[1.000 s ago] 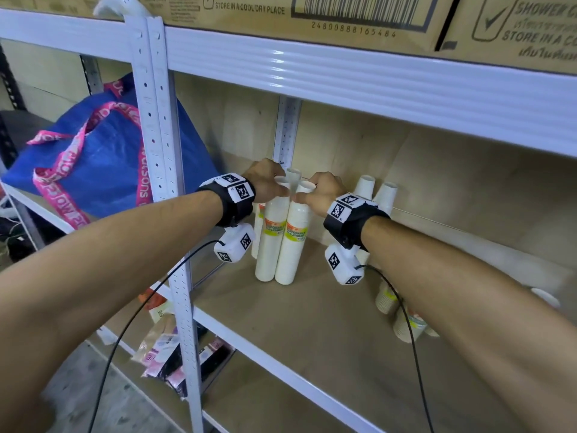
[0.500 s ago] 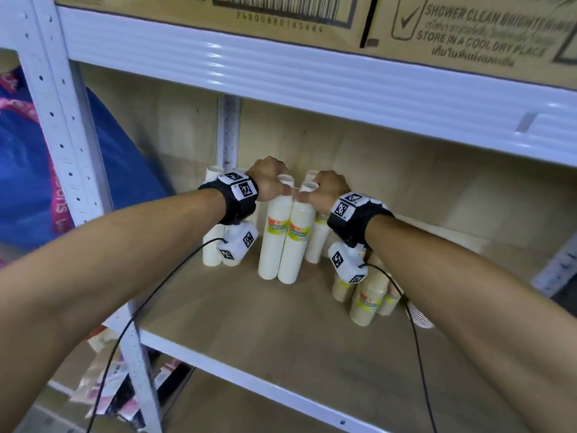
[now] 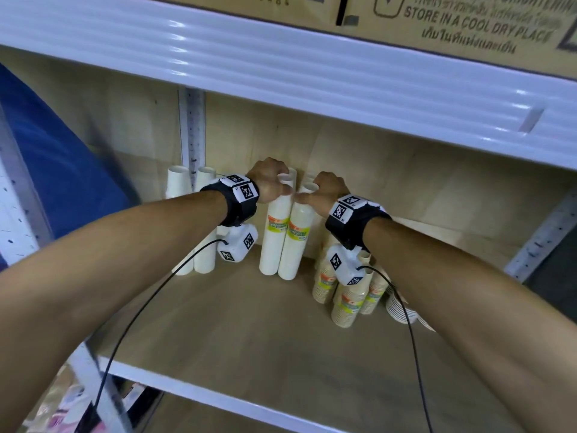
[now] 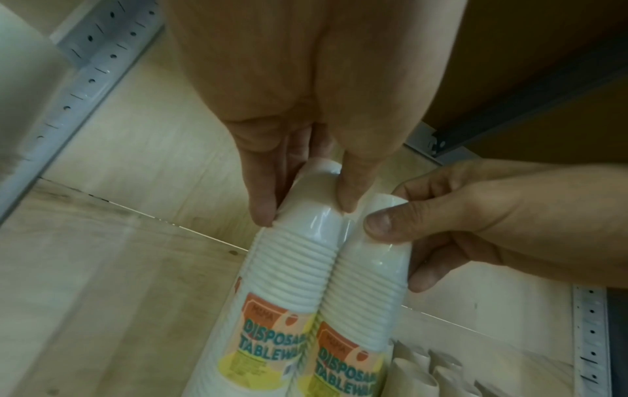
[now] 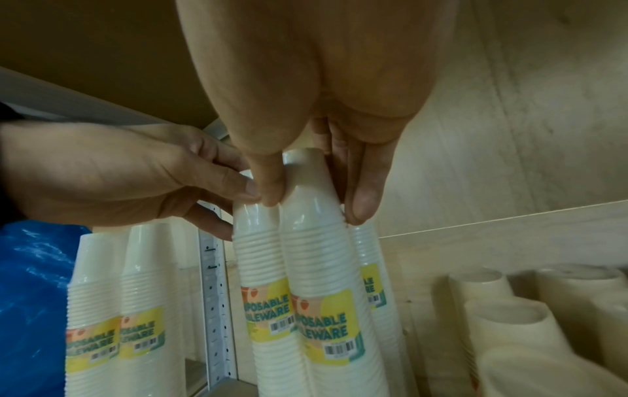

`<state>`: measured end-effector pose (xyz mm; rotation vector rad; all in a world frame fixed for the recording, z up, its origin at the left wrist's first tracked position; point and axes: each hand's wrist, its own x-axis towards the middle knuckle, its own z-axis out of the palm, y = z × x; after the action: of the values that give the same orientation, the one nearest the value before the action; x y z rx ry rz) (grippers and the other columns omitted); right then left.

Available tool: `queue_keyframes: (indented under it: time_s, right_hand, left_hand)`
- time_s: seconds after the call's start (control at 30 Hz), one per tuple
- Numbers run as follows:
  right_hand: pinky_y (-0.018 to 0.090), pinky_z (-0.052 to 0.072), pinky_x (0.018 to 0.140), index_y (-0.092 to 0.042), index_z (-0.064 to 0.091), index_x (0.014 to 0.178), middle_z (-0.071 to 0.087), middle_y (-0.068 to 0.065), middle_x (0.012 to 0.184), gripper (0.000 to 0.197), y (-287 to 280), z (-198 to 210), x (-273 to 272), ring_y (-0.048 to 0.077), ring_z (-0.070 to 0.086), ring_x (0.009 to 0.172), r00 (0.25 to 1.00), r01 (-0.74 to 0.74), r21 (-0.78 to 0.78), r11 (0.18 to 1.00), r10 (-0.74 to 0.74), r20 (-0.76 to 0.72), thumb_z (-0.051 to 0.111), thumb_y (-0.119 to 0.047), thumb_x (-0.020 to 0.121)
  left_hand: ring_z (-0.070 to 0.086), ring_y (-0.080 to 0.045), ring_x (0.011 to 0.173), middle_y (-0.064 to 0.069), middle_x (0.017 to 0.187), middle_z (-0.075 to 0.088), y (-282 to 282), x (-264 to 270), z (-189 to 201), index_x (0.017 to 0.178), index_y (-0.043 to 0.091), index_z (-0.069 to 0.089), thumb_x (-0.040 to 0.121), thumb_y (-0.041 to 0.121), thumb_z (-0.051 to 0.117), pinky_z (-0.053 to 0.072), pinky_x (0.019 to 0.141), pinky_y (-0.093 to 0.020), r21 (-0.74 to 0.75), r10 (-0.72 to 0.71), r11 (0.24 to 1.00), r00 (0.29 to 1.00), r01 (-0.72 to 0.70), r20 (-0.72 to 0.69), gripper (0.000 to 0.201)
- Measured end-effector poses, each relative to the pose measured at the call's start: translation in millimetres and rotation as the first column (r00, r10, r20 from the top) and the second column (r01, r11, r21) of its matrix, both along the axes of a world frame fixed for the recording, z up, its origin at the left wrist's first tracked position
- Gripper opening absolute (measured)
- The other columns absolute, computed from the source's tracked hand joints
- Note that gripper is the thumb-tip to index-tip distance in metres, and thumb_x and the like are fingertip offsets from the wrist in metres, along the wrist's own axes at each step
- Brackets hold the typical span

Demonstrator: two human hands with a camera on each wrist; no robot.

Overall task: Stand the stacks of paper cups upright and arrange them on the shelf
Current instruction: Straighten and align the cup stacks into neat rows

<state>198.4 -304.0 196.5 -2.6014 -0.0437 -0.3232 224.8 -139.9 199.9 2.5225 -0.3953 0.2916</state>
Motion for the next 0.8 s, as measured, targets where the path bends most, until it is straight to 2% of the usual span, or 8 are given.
queue_keyframes:
  time_s: [0.1,0.33,0.53,0.7,0.8]
  right_hand:
    - [0.023,0.036,0.073,-0.015,0.052,0.128,0.056,0.004,0.129,0.068,-2.0,-4.1,8.2,0.022,0.056,0.115,1.0,0.012,0.001,1.0,-0.012,0.002,0.076,-0.048,0.074]
    - [0.025,0.039,0.073,-0.016,0.053,0.125,0.058,0.005,0.125,0.065,-5.5,-10.8,23.8,0.022,0.058,0.112,1.0,0.019,0.002,1.0,-0.019,-0.002,0.076,-0.049,0.073]
    - [0.025,0.036,0.075,-0.015,0.051,0.127,0.053,0.007,0.129,0.067,-6.9,-10.7,29.3,0.024,0.054,0.116,1.0,0.017,-0.013,1.0,-0.017,-0.002,0.075,-0.048,0.075]
    - [0.025,0.037,0.076,-0.016,0.053,0.126,0.054,0.006,0.129,0.064,-7.2,-10.0,26.2,0.024,0.055,0.115,1.0,0.002,0.026,1.0,-0.002,-0.001,0.076,-0.047,0.075]
    - [0.027,0.039,0.075,-0.016,0.054,0.122,0.055,0.004,0.122,0.062,-7.3,-5.3,22.6,0.023,0.055,0.111,1.0,-0.001,0.023,1.0,0.0,0.008,0.076,-0.048,0.074]
  left_hand:
    - [0.057,-0.026,0.113,-0.007,0.128,0.058,-2.4,7.8,-3.4,0.126,0.015,0.06,0.084,0.031,0.071,0.044,0.08,-0.028,0.0,0.001,1.0,1.0,-0.001,0.0,0.046]
    - [0.057,-0.026,0.112,-0.008,0.13,0.057,-5.9,20.7,-10.1,0.13,0.013,0.058,0.086,0.029,0.071,0.043,0.078,-0.026,-0.028,-0.001,1.0,1.0,0.001,-0.004,0.049]
    - [0.058,-0.024,0.105,-0.007,0.123,0.06,-6.7,26.3,-11.2,0.124,0.012,0.061,0.083,0.028,0.073,0.044,0.075,-0.026,-0.06,-0.01,0.998,1.0,0.008,-0.027,0.046]
    - [0.059,-0.023,0.106,-0.006,0.124,0.06,-4.5,26.5,-8.8,0.127,0.013,0.059,0.08,0.029,0.076,0.044,0.077,-0.026,-0.092,-0.003,0.996,0.998,-0.003,-0.059,0.053]
    - [0.061,-0.023,0.107,-0.007,0.119,0.064,-2.3,23.1,-4.0,0.125,0.013,0.06,0.079,0.027,0.078,0.049,0.082,-0.028,-0.132,-0.001,0.991,0.998,-0.008,-0.07,0.051]
